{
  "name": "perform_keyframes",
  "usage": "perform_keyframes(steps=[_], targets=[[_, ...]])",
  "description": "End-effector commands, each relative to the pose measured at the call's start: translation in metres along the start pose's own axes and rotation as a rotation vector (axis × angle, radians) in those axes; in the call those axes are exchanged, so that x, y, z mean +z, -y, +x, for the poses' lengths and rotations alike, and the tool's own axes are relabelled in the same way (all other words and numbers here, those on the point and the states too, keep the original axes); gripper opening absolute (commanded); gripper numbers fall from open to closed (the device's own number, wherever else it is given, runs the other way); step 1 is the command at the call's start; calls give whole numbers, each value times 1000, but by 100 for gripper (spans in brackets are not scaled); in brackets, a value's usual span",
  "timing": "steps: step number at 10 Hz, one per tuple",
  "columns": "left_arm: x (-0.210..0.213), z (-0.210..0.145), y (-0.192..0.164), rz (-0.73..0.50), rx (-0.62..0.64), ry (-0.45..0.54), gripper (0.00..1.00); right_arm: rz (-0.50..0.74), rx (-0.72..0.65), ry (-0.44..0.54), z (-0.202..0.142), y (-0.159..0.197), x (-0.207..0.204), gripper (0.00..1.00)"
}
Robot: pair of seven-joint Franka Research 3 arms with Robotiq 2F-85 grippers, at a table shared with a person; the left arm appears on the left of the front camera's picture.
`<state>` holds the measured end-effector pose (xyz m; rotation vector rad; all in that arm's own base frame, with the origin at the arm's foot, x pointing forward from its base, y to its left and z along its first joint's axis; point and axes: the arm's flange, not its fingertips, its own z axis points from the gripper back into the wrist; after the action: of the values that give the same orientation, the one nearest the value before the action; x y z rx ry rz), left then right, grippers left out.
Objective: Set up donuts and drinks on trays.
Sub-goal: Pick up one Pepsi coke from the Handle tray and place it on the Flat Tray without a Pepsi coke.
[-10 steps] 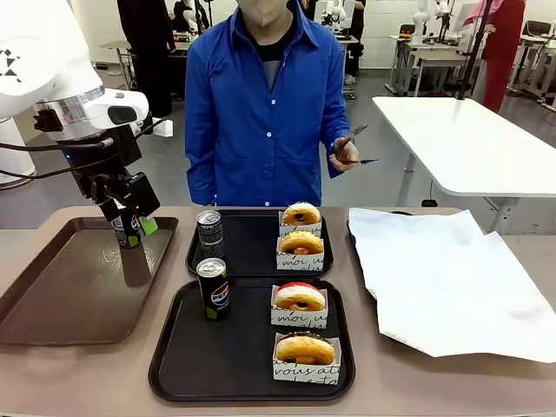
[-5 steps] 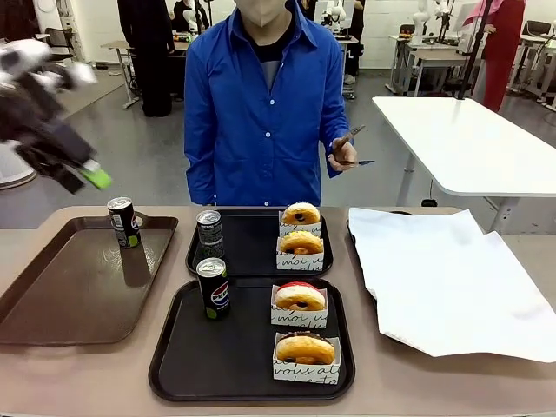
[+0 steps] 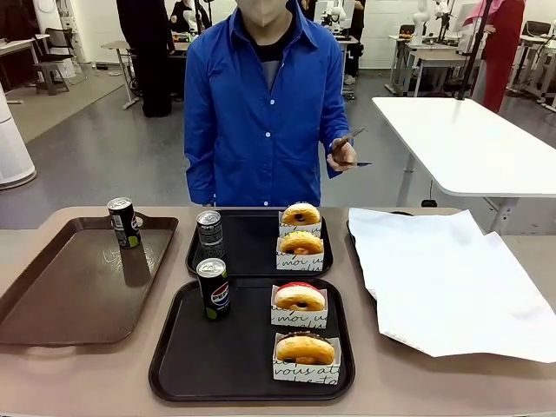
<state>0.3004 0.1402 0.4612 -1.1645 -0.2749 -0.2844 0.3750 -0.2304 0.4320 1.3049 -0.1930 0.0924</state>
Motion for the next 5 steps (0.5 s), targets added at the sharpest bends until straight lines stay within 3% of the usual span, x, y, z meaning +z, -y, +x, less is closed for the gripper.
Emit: perform_keyframes(steps=[1,3,5], targets=[[11,13,-25,-84,128,46,100,0,3,-2,0,-1,-1,100],[18,8,-41,-64,216,113,100,0,3,-2,0,-1,-1,100],[25,8,-39,-53,221,141,100,0,3,-2,0,-1,-1,100]])
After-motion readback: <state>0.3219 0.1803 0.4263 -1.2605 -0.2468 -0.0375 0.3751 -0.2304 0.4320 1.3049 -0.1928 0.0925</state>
